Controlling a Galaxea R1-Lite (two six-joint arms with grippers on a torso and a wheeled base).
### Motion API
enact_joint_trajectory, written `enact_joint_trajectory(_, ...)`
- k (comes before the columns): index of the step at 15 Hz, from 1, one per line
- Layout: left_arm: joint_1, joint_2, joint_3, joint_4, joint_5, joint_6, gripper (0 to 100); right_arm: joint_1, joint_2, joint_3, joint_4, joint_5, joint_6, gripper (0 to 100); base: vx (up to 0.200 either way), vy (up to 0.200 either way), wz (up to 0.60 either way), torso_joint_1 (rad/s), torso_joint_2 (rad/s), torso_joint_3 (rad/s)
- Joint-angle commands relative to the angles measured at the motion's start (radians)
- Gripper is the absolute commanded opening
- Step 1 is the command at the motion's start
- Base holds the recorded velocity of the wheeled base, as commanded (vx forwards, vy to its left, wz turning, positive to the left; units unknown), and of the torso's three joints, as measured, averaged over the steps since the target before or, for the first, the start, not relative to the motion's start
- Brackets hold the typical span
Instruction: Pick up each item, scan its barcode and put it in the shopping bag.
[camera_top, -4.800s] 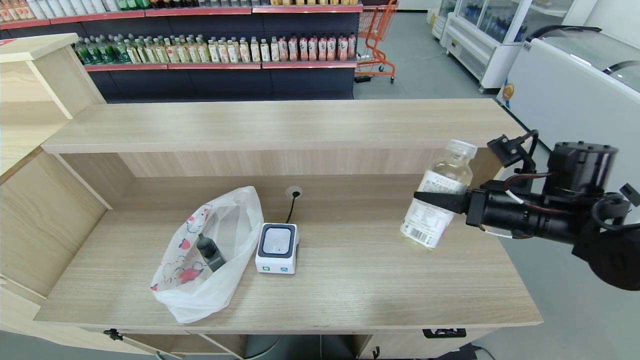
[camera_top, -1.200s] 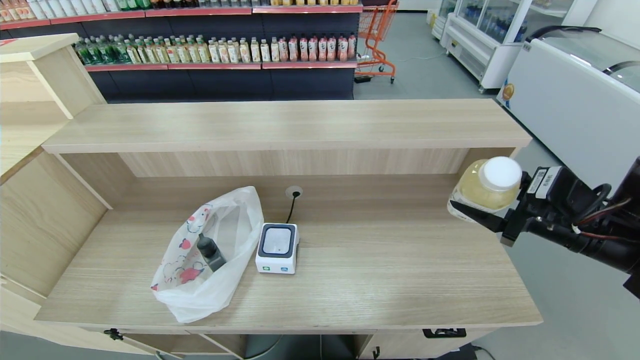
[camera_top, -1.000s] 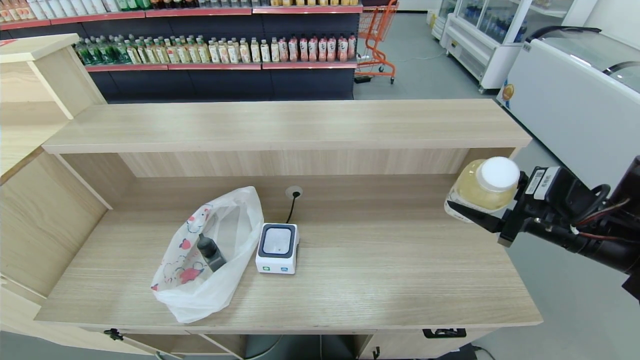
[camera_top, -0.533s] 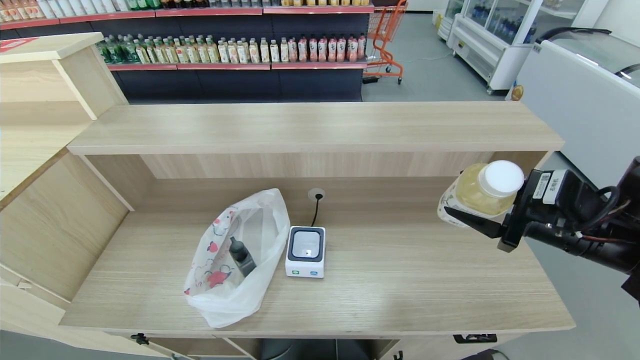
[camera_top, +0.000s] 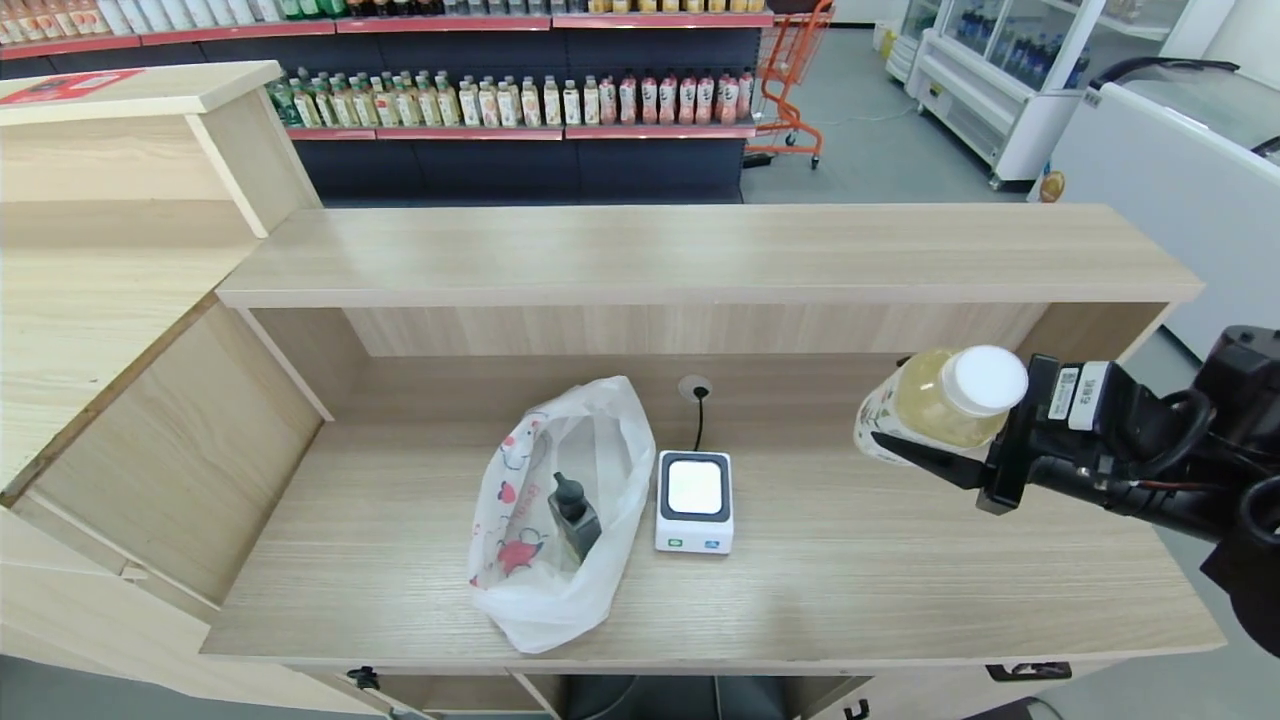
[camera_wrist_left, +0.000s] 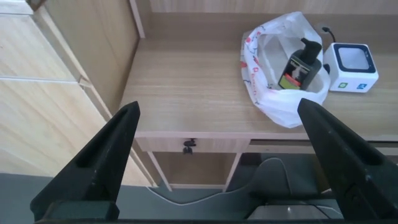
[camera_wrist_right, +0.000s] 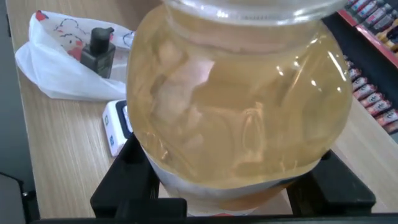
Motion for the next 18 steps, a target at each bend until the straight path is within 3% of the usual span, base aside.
enact_joint_trajectory(1,0.0,0.001,0.0,0.0,0.0,0.001,100,-0.02,0.135,0.002,-0.099,0.024,-0.004,0,0.0,0.2,0.0,0.002,0.01,0.007)
enact_joint_trajectory(6,0.0,0.001,0.0,0.0,0.0,-0.004,100,-0.066,0.366,-0.008,-0.294,0.058,-0.001,0,0.0,0.0,0.0,0.0,0.0,0.0)
enact_joint_trajectory(13,0.0,0.001,0.0,0.0,0.0,-0.004,100,-0.054,0.445,-0.059,-0.297,0.122,0.003,0,0.0,0.0,0.0,0.0,0.0,0.0)
enact_joint_trajectory(18,0.0,0.0,0.0,0.0,0.0,-0.002,100,-0.006,0.538,-0.192,-0.302,0.153,0.001,0,0.0,0.0,0.0,0.0,0.0,0.0)
